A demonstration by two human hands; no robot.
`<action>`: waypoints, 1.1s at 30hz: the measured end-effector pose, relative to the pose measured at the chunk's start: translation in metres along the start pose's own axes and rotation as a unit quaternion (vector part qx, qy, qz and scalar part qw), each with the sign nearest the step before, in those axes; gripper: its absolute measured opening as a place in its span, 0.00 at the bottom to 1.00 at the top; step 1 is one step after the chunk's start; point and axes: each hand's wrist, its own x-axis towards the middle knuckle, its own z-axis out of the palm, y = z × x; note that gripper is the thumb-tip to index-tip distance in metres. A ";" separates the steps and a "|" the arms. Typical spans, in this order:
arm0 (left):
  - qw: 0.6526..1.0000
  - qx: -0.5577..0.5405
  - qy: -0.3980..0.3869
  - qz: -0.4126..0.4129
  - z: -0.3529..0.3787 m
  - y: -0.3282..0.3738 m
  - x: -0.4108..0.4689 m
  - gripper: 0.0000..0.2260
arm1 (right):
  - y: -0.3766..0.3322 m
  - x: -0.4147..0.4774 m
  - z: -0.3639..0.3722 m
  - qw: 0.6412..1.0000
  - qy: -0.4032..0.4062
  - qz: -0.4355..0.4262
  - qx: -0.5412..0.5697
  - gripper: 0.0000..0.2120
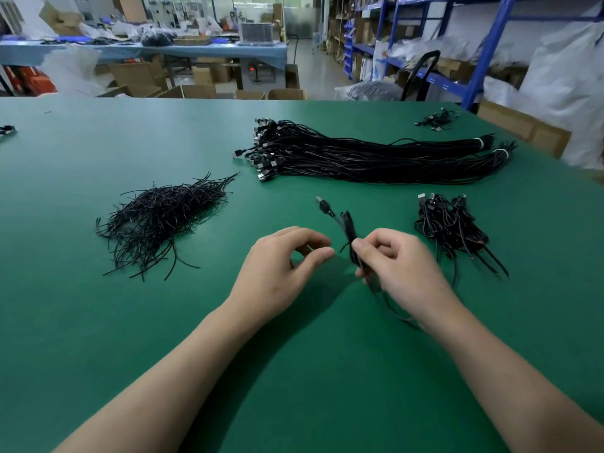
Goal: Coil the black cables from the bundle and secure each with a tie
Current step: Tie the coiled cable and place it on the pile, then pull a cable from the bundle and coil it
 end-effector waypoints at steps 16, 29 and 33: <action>0.998 -0.033 -0.047 -0.014 0.005 0.001 -0.005 0.06 | 0.019 0.069 -0.111 0.845 0.125 0.135 -0.502 0.18; 0.996 -0.055 -0.011 -0.075 0.004 -0.005 -0.003 0.05 | -0.018 0.062 0.005 0.929 0.049 -0.128 -0.345 0.01; 0.986 -0.077 0.029 -0.145 0.002 -0.012 0.009 0.04 | -0.001 0.068 0.047 0.970 0.026 -0.083 -0.226 0.04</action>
